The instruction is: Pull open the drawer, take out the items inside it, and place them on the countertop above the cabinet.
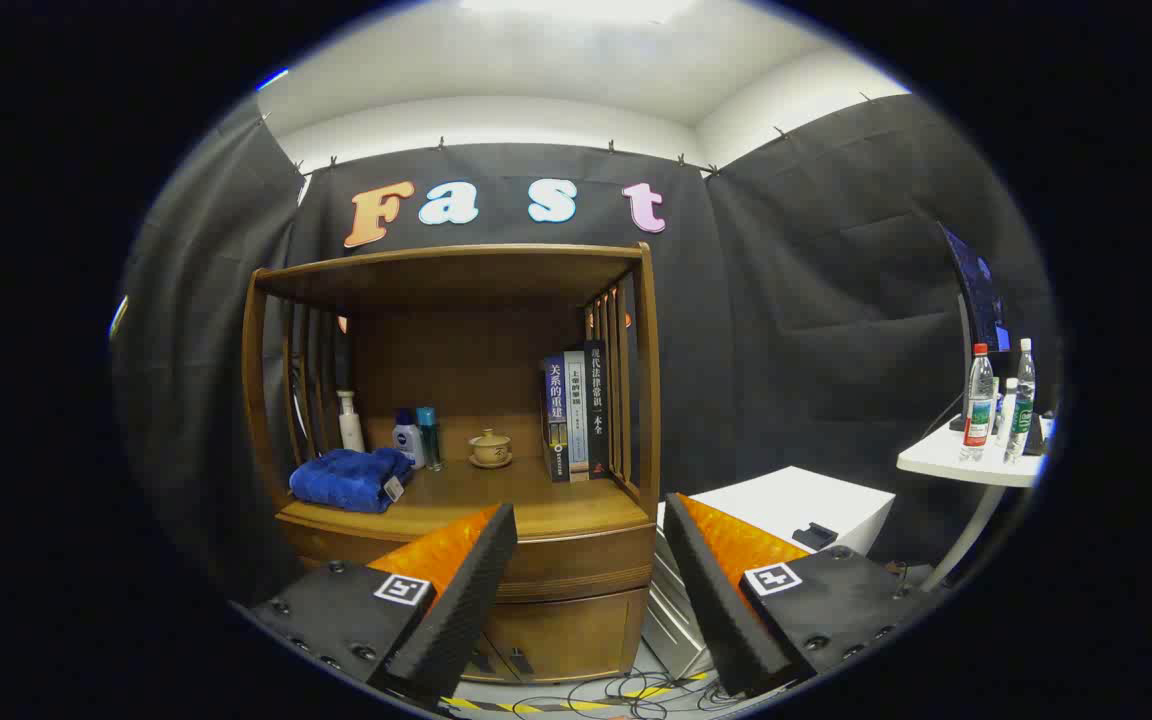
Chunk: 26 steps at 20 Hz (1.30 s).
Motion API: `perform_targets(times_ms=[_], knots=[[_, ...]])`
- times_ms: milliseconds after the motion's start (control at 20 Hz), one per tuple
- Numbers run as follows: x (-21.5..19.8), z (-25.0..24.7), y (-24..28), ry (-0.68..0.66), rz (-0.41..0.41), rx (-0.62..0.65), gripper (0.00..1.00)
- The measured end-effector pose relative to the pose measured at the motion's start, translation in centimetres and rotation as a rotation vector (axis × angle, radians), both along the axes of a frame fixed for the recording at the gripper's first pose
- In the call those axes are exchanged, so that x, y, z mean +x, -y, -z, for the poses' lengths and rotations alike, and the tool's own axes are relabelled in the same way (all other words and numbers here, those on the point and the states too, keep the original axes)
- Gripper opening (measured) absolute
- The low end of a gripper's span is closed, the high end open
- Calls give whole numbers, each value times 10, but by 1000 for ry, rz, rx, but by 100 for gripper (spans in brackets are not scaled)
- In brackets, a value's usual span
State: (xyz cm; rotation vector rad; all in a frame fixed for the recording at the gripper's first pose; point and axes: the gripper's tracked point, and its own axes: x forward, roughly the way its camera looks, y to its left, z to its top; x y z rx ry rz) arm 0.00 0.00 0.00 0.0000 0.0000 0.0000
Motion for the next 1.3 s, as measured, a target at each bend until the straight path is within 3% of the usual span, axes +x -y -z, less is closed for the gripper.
perform_targets(times_ms=[1300], knots=[[3, -1, -2, 5, -8, -14, 98]])
